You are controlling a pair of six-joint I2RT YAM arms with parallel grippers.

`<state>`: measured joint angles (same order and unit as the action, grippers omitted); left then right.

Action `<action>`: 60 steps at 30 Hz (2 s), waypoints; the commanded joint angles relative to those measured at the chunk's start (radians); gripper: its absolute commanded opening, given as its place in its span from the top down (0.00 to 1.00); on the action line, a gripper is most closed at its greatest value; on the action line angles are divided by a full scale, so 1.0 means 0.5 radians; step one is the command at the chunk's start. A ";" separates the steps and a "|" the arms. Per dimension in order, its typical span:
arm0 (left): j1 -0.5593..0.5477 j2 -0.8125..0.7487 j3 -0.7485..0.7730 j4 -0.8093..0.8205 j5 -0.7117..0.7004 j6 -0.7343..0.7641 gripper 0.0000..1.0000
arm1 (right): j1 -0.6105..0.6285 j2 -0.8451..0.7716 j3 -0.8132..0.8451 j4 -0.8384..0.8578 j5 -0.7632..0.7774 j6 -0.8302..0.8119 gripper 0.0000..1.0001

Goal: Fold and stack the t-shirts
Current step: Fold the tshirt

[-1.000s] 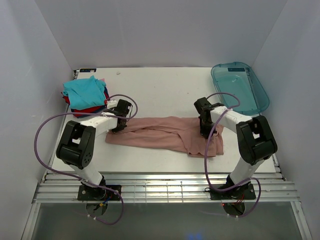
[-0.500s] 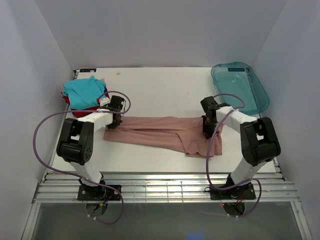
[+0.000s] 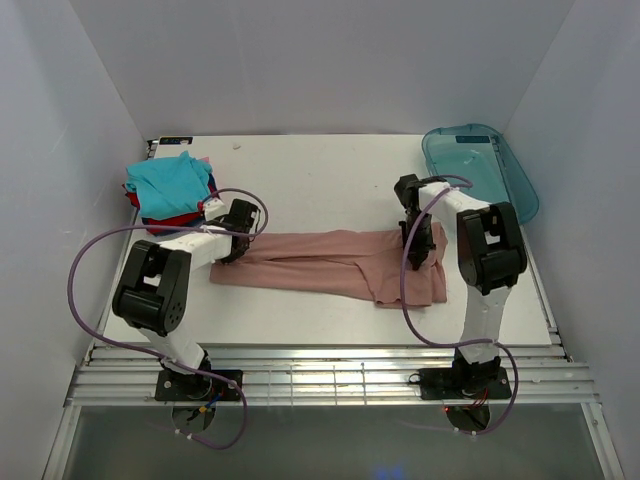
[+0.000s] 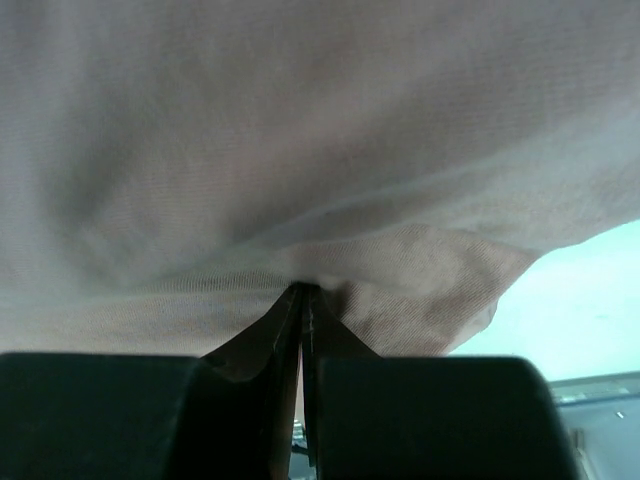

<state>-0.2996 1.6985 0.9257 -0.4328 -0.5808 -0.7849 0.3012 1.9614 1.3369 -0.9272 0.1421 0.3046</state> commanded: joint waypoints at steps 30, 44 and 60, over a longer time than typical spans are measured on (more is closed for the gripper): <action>-1.243 0.024 -0.271 -1.095 0.425 -1.203 1.00 | -0.084 1.136 1.759 0.378 -0.084 0.016 0.91; -2.054 0.352 0.314 -1.371 0.389 -1.262 1.00 | -0.087 1.155 1.861 0.851 -0.600 0.192 0.87; -2.140 0.005 0.824 -1.408 -0.354 -1.130 1.00 | -0.041 -0.087 0.975 1.140 -0.496 -0.176 0.76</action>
<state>-1.3701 1.7420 1.3350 -1.1370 -0.6712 -1.3781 0.2646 2.0193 1.8812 -0.3920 -0.0753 0.2607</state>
